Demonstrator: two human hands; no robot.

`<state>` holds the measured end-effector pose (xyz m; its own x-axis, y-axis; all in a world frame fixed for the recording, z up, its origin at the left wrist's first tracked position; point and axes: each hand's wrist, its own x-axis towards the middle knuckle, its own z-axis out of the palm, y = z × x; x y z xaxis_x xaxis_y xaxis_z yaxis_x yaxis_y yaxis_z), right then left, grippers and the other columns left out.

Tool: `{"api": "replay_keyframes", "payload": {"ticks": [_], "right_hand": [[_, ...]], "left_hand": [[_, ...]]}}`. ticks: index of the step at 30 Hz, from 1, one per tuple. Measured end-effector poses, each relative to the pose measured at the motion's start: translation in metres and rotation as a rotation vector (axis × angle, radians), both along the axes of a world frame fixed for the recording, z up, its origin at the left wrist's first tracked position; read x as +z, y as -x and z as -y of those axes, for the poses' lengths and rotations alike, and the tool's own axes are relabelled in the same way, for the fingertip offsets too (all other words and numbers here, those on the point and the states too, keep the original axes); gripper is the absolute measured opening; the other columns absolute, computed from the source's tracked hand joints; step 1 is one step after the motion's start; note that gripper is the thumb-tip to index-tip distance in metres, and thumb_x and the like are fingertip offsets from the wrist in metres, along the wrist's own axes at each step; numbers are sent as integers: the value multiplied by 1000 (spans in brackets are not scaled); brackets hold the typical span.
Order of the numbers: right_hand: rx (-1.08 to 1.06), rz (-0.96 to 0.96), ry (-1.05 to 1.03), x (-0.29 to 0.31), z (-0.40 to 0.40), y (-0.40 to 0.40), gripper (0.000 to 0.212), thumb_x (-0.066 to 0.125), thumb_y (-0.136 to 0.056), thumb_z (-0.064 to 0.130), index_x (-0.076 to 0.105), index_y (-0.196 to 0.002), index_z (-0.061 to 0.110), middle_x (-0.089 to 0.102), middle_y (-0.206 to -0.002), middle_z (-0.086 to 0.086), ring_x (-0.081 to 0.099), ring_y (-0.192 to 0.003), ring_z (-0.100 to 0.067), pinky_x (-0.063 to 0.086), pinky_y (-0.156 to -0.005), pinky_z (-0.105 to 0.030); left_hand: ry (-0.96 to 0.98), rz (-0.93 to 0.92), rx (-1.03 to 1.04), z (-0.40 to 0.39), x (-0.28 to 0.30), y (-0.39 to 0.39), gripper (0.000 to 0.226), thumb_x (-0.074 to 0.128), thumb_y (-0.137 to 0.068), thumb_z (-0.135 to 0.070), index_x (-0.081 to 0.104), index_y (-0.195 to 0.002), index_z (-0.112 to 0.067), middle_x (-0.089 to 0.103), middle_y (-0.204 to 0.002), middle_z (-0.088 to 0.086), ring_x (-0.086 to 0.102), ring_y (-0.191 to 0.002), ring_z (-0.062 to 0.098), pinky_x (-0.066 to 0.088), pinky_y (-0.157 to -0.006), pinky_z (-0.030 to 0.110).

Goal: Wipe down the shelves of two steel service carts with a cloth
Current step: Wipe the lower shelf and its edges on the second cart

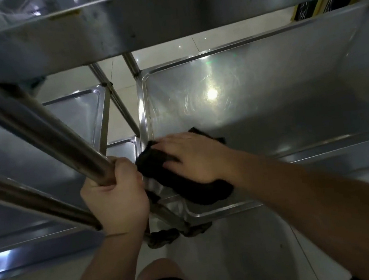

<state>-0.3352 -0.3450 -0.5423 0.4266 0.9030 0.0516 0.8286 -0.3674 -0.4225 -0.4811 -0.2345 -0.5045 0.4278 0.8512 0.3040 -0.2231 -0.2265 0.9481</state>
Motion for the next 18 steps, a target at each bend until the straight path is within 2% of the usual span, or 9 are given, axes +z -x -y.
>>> {"api": "replay_keyframes", "payload": {"ticks": [2,5,7,9,10,12,15,18], "right_hand": [[-149,19,-11,0,41,-42,58,48,-103,47,43,-158,28,45,-163,2,41,-150,-22,27,-127,-41],[-611,37,-13,5,103,-131,45,52,-106,32,51,-149,19,55,-153,-13,51,-139,-34,37,-118,-42],[-956,19,24,8,126,-177,48,47,-105,37,49,-146,11,54,-148,-22,52,-135,-43,41,-114,-49],[-1131,-14,94,9,113,-197,56,42,-103,41,45,-147,7,51,-149,-23,49,-136,-45,39,-115,-53],[-1127,-14,113,10,94,-197,56,42,-101,41,46,-146,7,51,-149,-23,49,-136,-44,39,-115,-53],[-980,3,93,12,42,-180,51,46,-98,42,52,-138,11,57,-142,-22,54,-131,-43,43,-111,-48],[-570,31,51,10,-37,-127,44,48,-99,43,56,-138,23,62,-140,-13,58,-127,-37,46,-107,-44],[-167,33,-3,7,-71,-62,46,49,-99,47,55,-142,34,65,-139,-2,61,-126,-27,46,-110,-47]], "left_hand": [[3,-8,-10,0,0,1,21,59,-83,-12,55,-67,1,51,-52,6,52,-47,18,45,-50,25],[11,-9,-7,-2,0,2,22,59,-82,-14,56,-61,-11,51,-52,6,51,-47,21,44,-50,27],[14,-7,-4,-1,-1,1,23,58,-80,-15,52,-61,-4,49,-52,12,50,-47,20,42,-48,26],[-9,-1,15,-1,-1,0,31,58,-79,-15,46,-64,9,45,-54,23,49,-45,20,41,-47,25],[-26,-3,28,-1,-2,-1,33,58,-79,-15,45,-64,11,44,-55,27,48,-45,21,40,-46,26],[-36,-3,46,-3,-2,-2,33,58,-78,-15,43,-63,10,41,-56,30,46,-46,26,38,-47,29],[-22,5,42,-6,-3,-2,31,58,-77,-17,41,-61,3,38,-57,29,42,-49,31,37,-49,40],[-29,0,26,-9,-6,0,32,59,-78,-17,41,-60,2,39,-55,26,42,-47,36,38,-49,43]]}}
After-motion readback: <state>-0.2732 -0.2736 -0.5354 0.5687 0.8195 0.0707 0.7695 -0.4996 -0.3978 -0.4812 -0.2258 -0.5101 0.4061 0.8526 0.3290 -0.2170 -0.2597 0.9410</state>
